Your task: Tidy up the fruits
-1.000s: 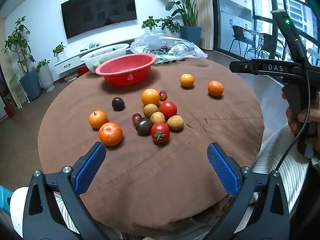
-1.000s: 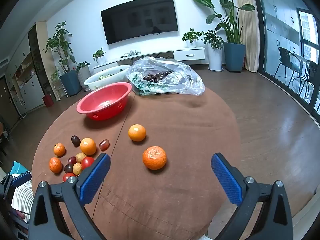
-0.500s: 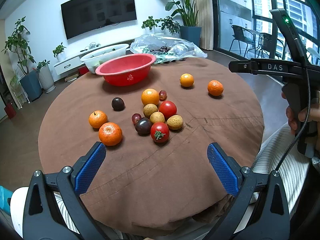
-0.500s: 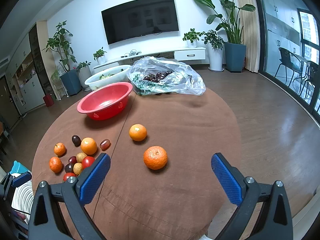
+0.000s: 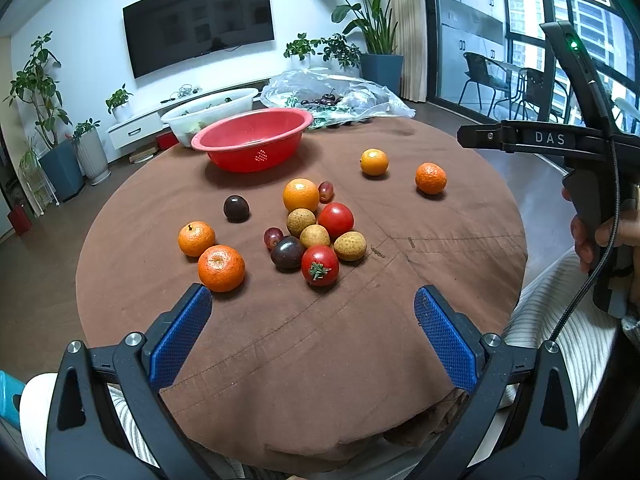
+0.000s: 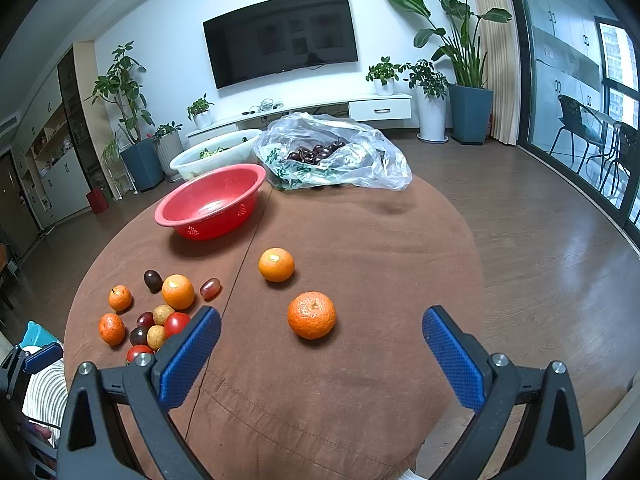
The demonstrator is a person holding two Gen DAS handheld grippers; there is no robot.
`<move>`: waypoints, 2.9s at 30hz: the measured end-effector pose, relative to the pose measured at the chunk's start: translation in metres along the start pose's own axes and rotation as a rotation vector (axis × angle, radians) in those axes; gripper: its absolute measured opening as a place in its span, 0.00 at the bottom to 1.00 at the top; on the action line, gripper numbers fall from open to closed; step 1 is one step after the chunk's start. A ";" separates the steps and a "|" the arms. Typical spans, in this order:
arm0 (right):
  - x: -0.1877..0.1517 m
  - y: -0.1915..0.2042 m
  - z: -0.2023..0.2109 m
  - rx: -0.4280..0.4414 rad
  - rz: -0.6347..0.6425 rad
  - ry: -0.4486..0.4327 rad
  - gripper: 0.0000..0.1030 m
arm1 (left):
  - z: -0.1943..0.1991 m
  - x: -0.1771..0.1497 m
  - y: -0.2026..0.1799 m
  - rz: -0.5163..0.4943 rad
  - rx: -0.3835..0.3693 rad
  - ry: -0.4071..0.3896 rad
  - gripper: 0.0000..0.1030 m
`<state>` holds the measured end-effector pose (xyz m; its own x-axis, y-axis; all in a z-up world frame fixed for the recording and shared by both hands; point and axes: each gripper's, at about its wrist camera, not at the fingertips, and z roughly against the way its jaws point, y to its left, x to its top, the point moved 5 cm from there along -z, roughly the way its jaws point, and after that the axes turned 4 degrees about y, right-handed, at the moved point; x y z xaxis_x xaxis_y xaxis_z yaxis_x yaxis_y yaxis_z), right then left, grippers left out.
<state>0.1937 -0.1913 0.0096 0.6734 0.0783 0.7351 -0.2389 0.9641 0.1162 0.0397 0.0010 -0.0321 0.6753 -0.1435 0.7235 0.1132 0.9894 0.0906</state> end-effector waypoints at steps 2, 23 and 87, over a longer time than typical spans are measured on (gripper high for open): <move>0.000 0.000 0.000 0.001 0.000 0.000 1.00 | 0.000 0.000 0.000 0.000 0.001 0.001 1.00; 0.000 0.001 -0.001 0.000 0.001 0.001 1.00 | -0.002 -0.001 0.004 0.002 0.004 0.002 1.00; -0.010 0.033 -0.028 0.070 0.097 0.086 0.99 | -0.031 0.006 0.037 0.107 0.048 0.105 1.00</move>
<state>0.1990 -0.1534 -0.0124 0.7018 0.1945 0.6853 -0.3521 0.9310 0.0963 0.0704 0.0366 -0.0456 0.7542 -0.0365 0.6556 0.0036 0.9987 0.0515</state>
